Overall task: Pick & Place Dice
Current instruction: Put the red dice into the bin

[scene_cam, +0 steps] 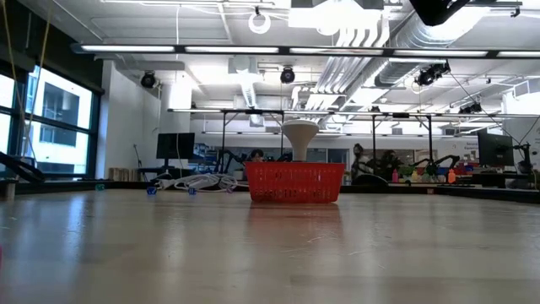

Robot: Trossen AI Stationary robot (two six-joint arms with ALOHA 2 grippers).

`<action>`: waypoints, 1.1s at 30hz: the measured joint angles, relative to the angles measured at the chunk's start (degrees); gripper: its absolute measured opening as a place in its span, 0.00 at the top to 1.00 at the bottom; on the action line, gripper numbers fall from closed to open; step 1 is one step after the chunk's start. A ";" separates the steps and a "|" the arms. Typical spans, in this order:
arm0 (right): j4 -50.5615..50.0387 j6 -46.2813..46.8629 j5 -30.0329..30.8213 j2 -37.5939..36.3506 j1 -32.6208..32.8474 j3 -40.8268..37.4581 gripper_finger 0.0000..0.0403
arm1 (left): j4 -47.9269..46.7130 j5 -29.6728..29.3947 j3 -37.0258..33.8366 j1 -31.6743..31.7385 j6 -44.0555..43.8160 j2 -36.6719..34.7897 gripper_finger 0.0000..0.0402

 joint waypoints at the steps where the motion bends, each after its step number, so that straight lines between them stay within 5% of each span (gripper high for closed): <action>1: 0.00 0.00 0.04 0.00 0.00 0.00 0.73 | 0.02 0.46 0.00 0.00 -0.04 0.00 0.52; 19: 0.00 0.63 0.15 0.00 0.00 0.00 0.73 | 0.31 0.23 0.17 -0.06 0.79 2.12 0.86; 26: 0.00 0.65 0.15 0.00 0.00 0.00 0.73 | 0.24 0.94 0.02 3.08 8.05 0.84 0.87; 33: 0.02 0.65 0.13 0.00 0.26 0.00 0.73 | -0.61 -13.88 -0.09 14.39 29.09 -6.00 0.86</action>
